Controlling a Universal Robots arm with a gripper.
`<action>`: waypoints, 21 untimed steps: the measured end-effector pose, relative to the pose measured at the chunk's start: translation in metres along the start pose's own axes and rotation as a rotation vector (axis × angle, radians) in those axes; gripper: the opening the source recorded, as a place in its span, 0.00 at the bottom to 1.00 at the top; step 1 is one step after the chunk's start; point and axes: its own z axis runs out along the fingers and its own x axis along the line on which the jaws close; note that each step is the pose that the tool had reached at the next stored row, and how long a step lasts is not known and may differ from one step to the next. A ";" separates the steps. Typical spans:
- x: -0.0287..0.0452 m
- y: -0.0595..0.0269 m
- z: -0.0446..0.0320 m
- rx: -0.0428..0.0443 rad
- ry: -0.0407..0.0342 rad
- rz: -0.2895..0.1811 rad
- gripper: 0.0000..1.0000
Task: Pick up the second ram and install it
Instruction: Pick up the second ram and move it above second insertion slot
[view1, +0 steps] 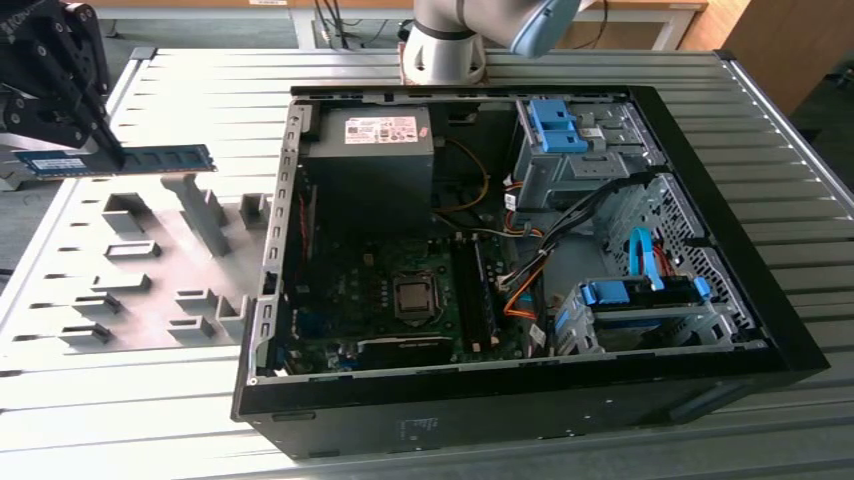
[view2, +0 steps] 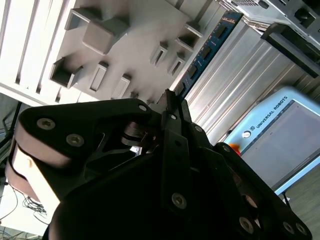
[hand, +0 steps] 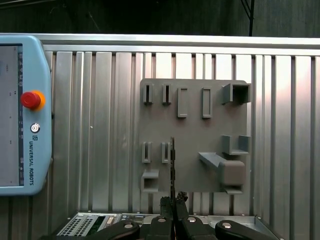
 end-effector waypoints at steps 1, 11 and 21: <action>0.0000 -0.0008 0.0000 0.0000 0.0000 0.000 0.14; 0.0000 -0.0092 0.0000 0.0000 0.0000 0.000 0.14; 0.0001 -0.0187 -0.0001 0.0000 0.0000 0.000 0.14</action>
